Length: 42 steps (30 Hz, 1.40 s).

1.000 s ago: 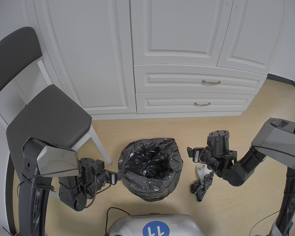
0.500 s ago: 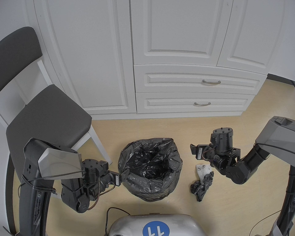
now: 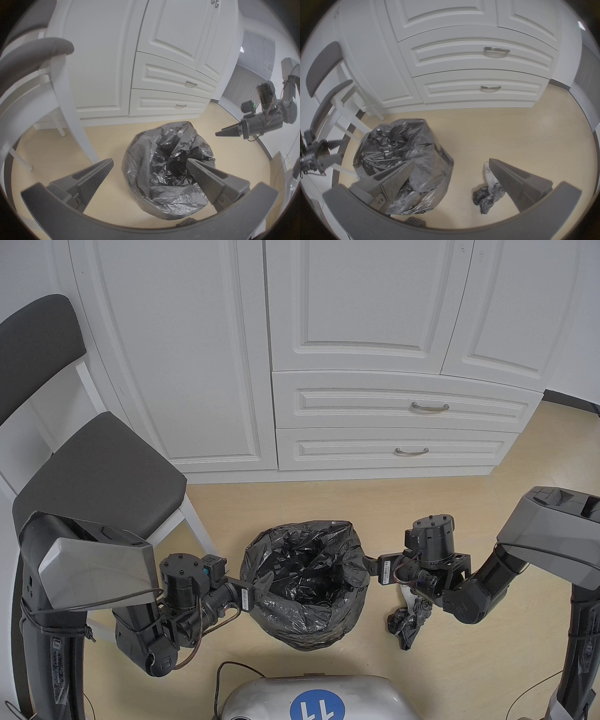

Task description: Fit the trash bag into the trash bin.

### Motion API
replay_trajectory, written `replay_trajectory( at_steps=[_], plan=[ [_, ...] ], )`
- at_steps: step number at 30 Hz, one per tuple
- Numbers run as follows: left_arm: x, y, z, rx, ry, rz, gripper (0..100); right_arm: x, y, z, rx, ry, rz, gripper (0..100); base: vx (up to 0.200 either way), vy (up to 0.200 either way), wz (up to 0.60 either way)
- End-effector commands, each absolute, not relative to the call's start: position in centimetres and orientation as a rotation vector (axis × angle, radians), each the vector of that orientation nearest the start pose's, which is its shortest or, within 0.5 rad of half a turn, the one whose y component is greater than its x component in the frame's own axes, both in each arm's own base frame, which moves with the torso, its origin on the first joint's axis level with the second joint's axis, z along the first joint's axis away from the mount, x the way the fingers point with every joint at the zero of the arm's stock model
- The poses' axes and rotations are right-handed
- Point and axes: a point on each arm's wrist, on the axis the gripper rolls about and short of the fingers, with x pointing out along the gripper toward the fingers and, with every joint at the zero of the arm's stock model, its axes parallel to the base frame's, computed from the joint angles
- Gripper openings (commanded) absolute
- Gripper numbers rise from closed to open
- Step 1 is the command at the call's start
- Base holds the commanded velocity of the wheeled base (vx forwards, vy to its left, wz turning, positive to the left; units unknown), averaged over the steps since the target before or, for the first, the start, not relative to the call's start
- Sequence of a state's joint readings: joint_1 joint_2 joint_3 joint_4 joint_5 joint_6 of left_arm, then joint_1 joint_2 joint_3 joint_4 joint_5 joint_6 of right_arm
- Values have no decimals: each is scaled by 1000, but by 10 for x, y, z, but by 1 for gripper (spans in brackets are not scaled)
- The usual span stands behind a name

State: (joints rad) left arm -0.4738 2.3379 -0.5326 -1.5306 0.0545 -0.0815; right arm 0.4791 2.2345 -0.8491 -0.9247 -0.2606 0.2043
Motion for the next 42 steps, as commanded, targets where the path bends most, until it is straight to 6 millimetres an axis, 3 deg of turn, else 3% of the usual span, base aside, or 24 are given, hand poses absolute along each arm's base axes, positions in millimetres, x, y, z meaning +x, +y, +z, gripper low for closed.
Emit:
replay_trajectory(
  at_steps=[1, 5, 9, 11, 12, 15, 19, 20, 24, 32, 36, 39, 42],
  plan=[
    [301, -145, 20, -18, 239, -360, 100, 356, 190, 36, -21, 417, 212, 100, 0, 0, 0],
    [296, -142, 24, -8, 234, -335, 100, 369, 207, 49, -96, 467, 231, 100, 0, 0, 0],
    [294, -141, 22, 0, 245, -301, 100, 380, 220, 28, -117, 508, 227, 100, 0, 0, 0],
    [294, -141, 22, 1, 245, -300, 100, 380, 221, 27, -117, 508, 229, 100, 0, 0, 0],
    [294, -140, 23, 2, 240, -278, 100, 383, 233, 19, -128, 499, 220, 100, 0, 0, 0],
    [294, -139, 28, -1, 227, -275, 100, 384, 248, 16, -130, 475, 203, 100, 0, 0, 0],
    [292, -139, 32, -4, 218, -276, 100, 385, 254, 10, -129, 478, 196, 100, 0, 0, 0],
    [287, -138, 36, -1, 216, -280, 100, 387, 257, -4, -146, 492, 175, 100, 0, 0, 0],
    [284, -138, 38, 1, 217, -283, 100, 394, 260, -16, -179, 475, 94, 100, 0, 0, 0],
    [282, -139, 41, -2, 210, -288, 100, 391, 254, -11, -209, 476, 66, 100, 0, 0, 0],
    [281, -139, 40, 0, 215, -289, 100, 379, 232, 7, -291, 494, 59, 100, 0, 0, 0],
    [278, -138, 38, 4, 229, -290, 100, 368, 205, 23, -387, 509, 58, 100, 0, 0, 0],
    [277, -138, 38, 5, 234, -291, 100, 367, 199, 32, -385, 496, 48, 100, 0, 0, 0]
  ],
)
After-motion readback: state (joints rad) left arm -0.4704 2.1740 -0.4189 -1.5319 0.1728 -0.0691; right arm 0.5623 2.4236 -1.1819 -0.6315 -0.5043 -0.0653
